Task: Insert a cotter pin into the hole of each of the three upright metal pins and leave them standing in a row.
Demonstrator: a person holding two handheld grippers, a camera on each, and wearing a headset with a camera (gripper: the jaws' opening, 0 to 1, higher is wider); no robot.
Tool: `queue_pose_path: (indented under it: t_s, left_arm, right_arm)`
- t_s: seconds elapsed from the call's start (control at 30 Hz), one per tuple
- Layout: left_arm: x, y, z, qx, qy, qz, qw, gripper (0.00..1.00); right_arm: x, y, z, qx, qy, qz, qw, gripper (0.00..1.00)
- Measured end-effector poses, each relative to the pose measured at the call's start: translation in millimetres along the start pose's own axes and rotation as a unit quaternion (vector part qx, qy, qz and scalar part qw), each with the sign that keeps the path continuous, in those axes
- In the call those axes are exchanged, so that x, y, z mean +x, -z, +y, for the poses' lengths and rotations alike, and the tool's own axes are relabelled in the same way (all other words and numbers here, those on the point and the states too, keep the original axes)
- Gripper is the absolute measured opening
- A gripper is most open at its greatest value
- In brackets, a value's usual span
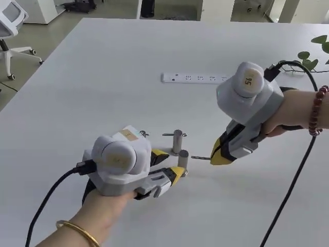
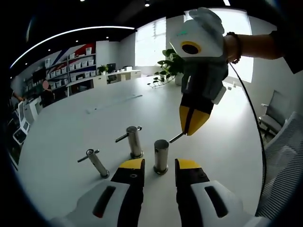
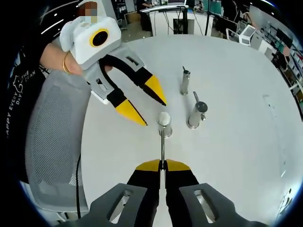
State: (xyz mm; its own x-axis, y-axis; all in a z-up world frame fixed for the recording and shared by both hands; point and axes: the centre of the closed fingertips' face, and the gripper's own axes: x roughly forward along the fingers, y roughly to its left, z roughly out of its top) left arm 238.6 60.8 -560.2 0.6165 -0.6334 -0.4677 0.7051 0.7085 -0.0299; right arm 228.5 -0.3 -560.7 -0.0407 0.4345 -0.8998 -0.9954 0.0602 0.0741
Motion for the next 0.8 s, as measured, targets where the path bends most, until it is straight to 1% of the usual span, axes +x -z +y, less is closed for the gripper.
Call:
queue_pose_path:
  t_s: [0.13, 0.2, 0.27, 0.47, 0.57, 0.63, 0.73, 0.8]
  left_arm:
    - [7.0, 0.4, -0.1, -0.012, 0.002, 0.002, 0.9999, 0.22]
    - [9.7, 1.6, 0.6, -0.014, 0.000, 0.007, 0.9999, 0.22]
    - [12.4, 1.7, -0.6, -0.020, 0.004, 0.006, 0.9998, 0.22]
    - [20.2, 3.5, -2.0, -0.023, 0.007, 0.010, 0.9997, 0.19]
    - [21.2, 3.2, -3.2, -0.028, 0.007, 0.010, 0.9995, 0.18]
    - [22.7, 4.5, -2.7, -0.028, 0.006, 0.012, 0.9995, 0.18]
    - [24.5, 6.2, -2.3, -0.031, 0.005, 0.014, 0.9994, 0.16]
    - [25.4, 7.2, -2.7, -0.032, 0.007, 0.015, 0.9994, 0.14]
  right_arm:
    - [0.7, -2.7, -1.2, -0.001, -0.002, -0.003, 1.0000, 0.00]
    - [1.1, -3.5, -1.8, 0.000, -0.002, -0.005, 1.0000, 0.00]
    - [1.6, -4.3, -2.3, 0.000, -0.004, -0.006, 1.0000, 0.00]
    - [3.0, -3.6, -2.9, 0.000, -0.009, -0.003, 1.0000, 0.00]
    - [2.9, -4.0, -2.8, -0.003, -0.008, -0.005, 1.0000, 0.00]
    - [1.9, -5.9, -1.6, 0.000, -0.010, -0.009, 0.9999, 0.00]
    - [1.5, -7.3, -1.8, -0.003, -0.008, -0.008, 0.9999, 0.00]
    - [1.7, -8.3, -1.4, -0.004, -0.010, -0.008, 0.9999, 0.00]
